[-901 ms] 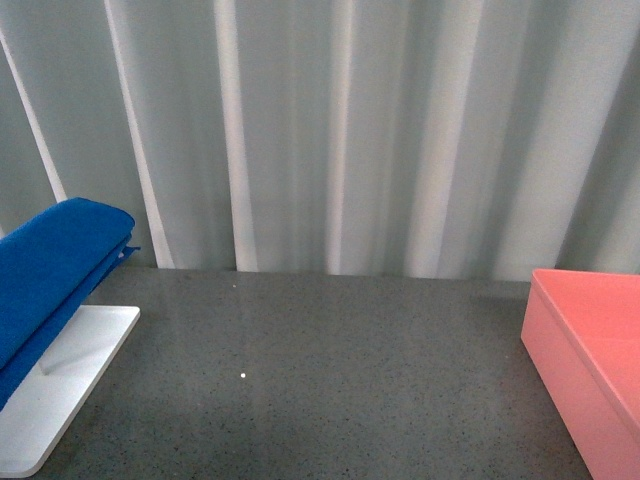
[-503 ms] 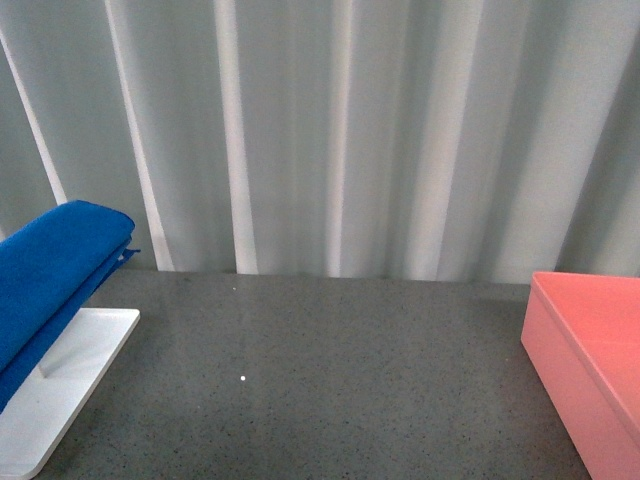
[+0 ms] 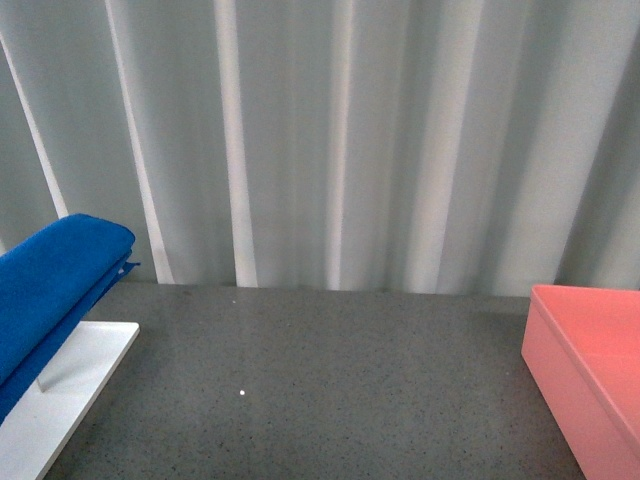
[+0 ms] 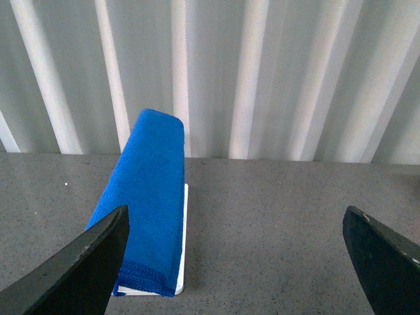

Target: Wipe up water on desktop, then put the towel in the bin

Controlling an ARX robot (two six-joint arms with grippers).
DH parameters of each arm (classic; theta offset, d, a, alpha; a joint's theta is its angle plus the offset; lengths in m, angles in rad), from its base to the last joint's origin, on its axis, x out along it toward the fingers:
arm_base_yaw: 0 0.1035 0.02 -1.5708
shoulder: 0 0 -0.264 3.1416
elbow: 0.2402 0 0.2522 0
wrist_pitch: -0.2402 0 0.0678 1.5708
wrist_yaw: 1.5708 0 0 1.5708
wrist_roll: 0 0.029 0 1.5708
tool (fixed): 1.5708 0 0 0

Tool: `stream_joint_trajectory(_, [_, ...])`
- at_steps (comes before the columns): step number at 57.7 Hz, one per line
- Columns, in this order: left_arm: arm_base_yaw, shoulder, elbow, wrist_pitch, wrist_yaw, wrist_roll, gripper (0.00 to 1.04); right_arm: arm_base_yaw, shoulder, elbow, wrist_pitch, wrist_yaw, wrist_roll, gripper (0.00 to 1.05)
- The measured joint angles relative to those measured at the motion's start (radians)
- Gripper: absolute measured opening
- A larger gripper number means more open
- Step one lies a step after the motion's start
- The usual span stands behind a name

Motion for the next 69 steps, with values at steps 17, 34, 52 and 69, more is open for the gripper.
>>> stream_joint_trajectory(17, [0.000,0.000,0.000,0.000,0.000,0.000,0.98,0.000,0.000,0.000,0.000,0.000,0.000,0.98])
stream_joint_trajectory(34, [0.022,0.046,0.031,-0.085,0.075,-0.053,0.98,0.000,0.000,0.000,0.000,0.000,0.000,0.98])
stream_joint_trajectory(52, [0.063,1.144,0.673,-0.042,0.111,-0.110,0.98,0.000,0.000,0.000,0.000,-0.001,0.000,0.98])
stream_joint_trajectory(69, [0.054,1.666,1.142,-0.137,0.002,0.109,0.98,0.000,0.000,0.000,0.000,-0.001,0.000,0.98])
